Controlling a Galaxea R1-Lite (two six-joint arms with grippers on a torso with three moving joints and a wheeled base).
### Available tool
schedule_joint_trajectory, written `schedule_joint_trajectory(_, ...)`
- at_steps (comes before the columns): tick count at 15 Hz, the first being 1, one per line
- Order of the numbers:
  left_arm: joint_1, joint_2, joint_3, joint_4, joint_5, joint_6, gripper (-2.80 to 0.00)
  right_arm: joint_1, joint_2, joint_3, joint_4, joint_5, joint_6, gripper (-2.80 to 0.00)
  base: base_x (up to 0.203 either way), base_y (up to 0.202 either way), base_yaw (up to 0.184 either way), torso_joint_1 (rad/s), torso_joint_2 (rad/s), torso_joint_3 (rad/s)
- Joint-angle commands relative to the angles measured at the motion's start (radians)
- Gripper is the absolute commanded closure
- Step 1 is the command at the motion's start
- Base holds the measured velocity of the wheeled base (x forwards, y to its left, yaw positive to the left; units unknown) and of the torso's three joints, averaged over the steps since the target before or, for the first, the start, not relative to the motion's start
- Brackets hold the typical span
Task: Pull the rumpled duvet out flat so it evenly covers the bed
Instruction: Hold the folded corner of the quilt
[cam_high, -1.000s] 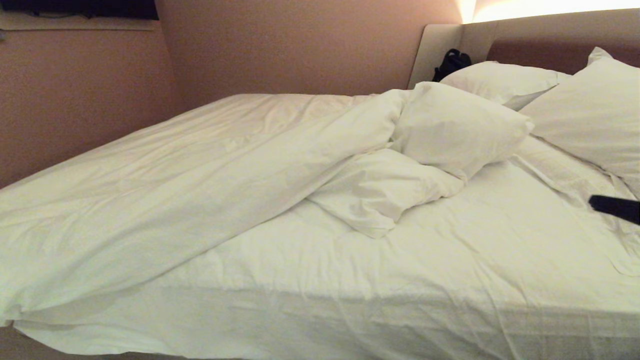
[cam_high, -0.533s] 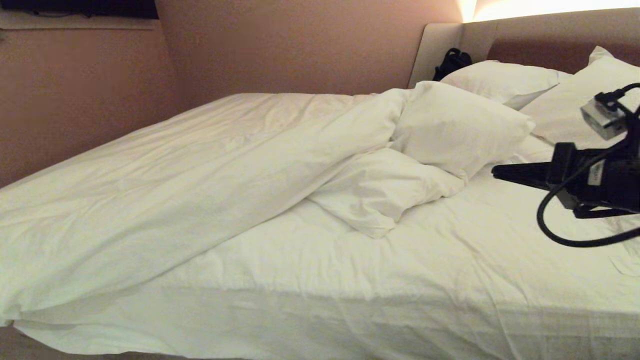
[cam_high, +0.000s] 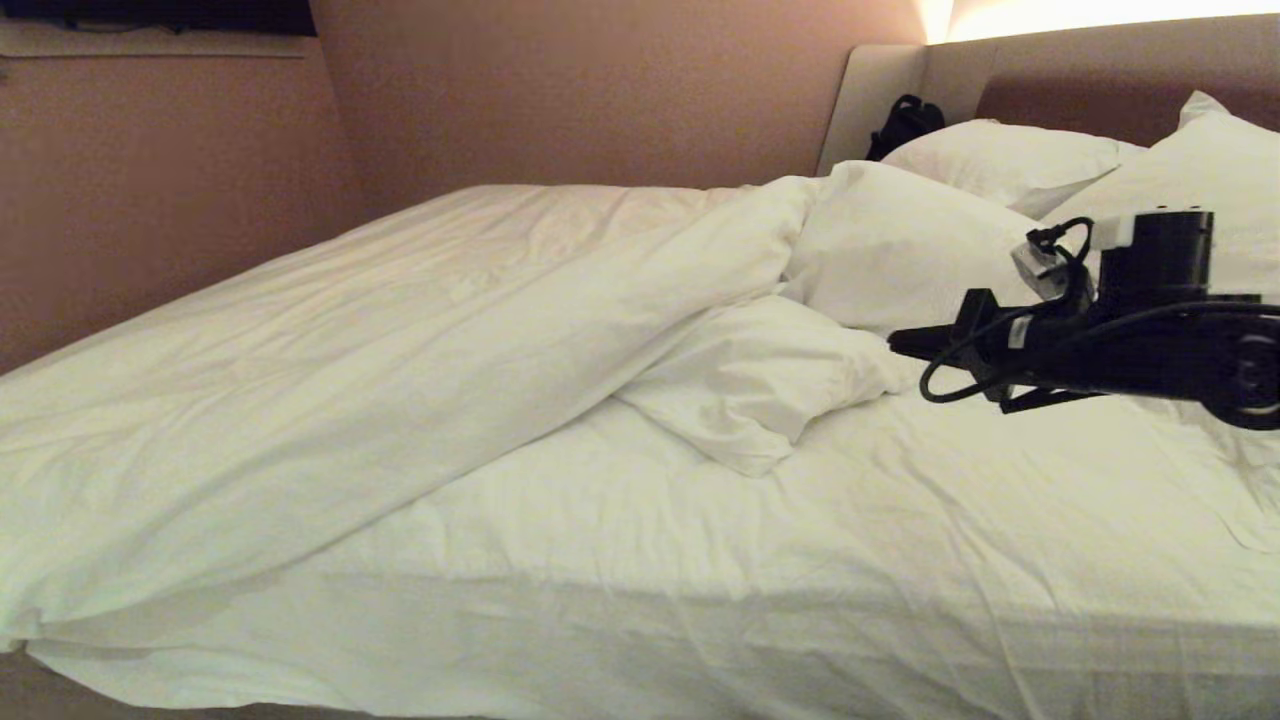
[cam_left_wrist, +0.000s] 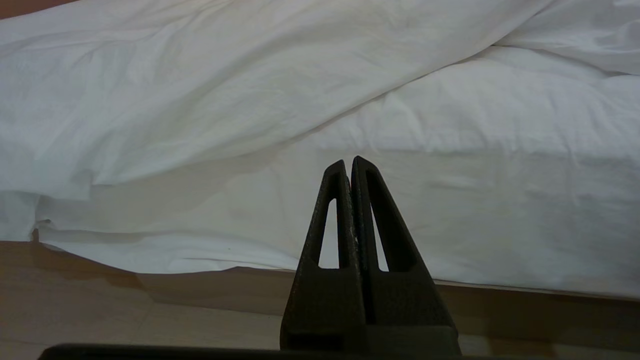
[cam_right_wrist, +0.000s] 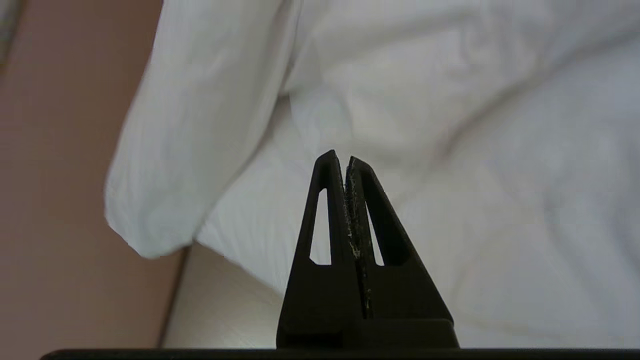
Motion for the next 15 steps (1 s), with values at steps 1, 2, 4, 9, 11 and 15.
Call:
schedule_joint_trajectory(1, 0.000, 0.000, 0.000, -0.001, 0.000, 0.001, 0.00, 0.001, 0.112, -0.056, -0.022, 0.007, 0.033, 0.00, 0.000, 0.000, 0.000, 0.000, 0.00, 0.000)
schedule_joint_trajectory(2, 0.000, 0.000, 0.000, -0.001, 0.000, 0.001, 0.00, 0.001, 0.150, -0.089, -0.020, 0.008, 0.038, 0.00, 0.000, 0.000, 0.000, 0.000, 0.00, 0.000)
schedule_joint_trajectory(4, 0.000, 0.000, 0.000, -0.001, 0.000, 0.001, 0.00, 0.001, 0.203, -0.127, -0.019, 0.006, 0.042, 0.00, 0.000, 0.000, 0.000, 0.000, 0.00, 0.000)
schedule_joint_trajectory(9, 0.000, 0.000, 0.000, 0.000, 0.000, 0.001, 0.00, 0.001, 0.332, -0.186, -0.019, -0.001, 0.042, 0.00, 0.000, 0.000, 0.000, 0.000, 0.00, 0.000)
schedule_joint_trajectory(11, 0.000, 0.000, 0.000, -0.001, 0.000, 0.001, 0.00, -0.001, 0.357, -0.199, -0.019, 0.003, 0.041, 0.00, 0.000, 0.000, 0.000, 0.000, 0.00, 0.000)
schedule_joint_trajectory(15, 0.000, 0.000, 0.000, -0.001, 0.000, 0.001, 0.00, -0.001, 0.345, -0.185, -0.017, 0.002, 0.043, -2.80, 0.000, 0.000, 0.000, 0.000, 0.00, 0.000)
